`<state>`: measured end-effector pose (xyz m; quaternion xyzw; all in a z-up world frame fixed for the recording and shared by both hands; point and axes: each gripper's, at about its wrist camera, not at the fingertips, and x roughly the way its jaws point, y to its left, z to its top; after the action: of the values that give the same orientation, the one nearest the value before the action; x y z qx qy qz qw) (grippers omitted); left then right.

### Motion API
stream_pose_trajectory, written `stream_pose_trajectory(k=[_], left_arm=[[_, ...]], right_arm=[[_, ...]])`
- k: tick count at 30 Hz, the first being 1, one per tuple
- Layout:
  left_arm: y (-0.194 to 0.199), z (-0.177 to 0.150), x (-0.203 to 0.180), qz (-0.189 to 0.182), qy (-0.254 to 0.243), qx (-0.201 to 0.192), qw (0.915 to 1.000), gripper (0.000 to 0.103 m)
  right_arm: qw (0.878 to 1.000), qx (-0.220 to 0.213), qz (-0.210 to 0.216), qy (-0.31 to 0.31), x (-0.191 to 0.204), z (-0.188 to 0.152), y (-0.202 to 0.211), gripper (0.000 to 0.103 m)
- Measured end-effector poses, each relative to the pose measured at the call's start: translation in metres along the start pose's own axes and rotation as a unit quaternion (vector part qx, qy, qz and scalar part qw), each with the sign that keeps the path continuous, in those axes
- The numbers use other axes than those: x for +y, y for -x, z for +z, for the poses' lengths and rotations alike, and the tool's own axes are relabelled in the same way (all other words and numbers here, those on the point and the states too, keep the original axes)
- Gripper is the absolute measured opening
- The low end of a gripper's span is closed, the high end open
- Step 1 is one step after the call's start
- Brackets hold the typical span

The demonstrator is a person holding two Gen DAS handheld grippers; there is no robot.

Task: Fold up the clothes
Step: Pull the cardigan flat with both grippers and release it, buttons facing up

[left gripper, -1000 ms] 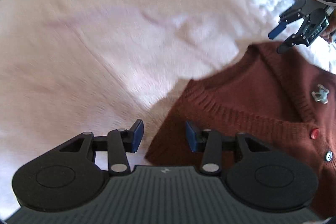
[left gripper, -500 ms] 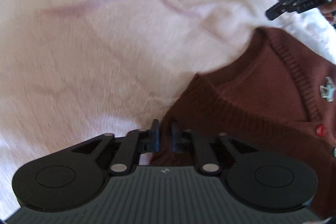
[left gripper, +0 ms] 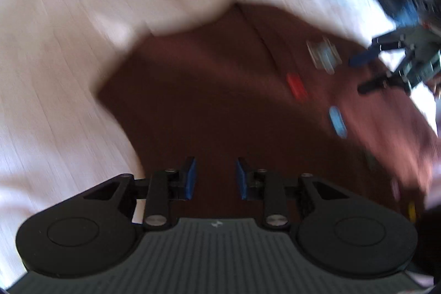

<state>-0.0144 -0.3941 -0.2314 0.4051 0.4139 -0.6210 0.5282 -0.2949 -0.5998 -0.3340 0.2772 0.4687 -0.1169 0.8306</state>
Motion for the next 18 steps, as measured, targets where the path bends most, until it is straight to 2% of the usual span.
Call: stream_pose_trajectory(k=[3, 9, 11, 13, 16, 18], left_arm=[[0.006, -0.049, -0.015, 0.030, -0.025, 0.030, 0.9988, 0.026], [0.017, -0.077, 0.000, 0.019, -0.058, 0.027, 0.9978, 0.026], [0.020, -0.085, 0.005, 0.014, -0.069, 0.026, 0.9972, 0.026], [0.024, -0.093, 0.010, 0.009, -0.080, 0.024, 0.9965, 0.029], [0.036, -0.106, 0.028, -0.007, -0.099, 0.020, 0.9948, 0.030], [0.051, -0.118, 0.040, 0.001, -0.127, 0.031, 0.9914, 0.027]], right_arm=[[0.999, 0.026, -0.006, -0.034, 0.009, -0.051, 0.012, 0.079], [0.994, 0.062, -0.045, -0.084, 0.034, -0.121, 0.034, 0.079], [0.990, 0.067, -0.070, -0.104, 0.043, -0.139, 0.035, 0.079], [0.986, 0.053, -0.102, -0.125, 0.057, -0.151, 0.037, 0.079], [0.971, 0.038, -0.165, -0.166, 0.089, -0.162, 0.040, 0.079], [0.960, 0.030, -0.193, -0.199, 0.118, -0.166, 0.042, 0.079]])
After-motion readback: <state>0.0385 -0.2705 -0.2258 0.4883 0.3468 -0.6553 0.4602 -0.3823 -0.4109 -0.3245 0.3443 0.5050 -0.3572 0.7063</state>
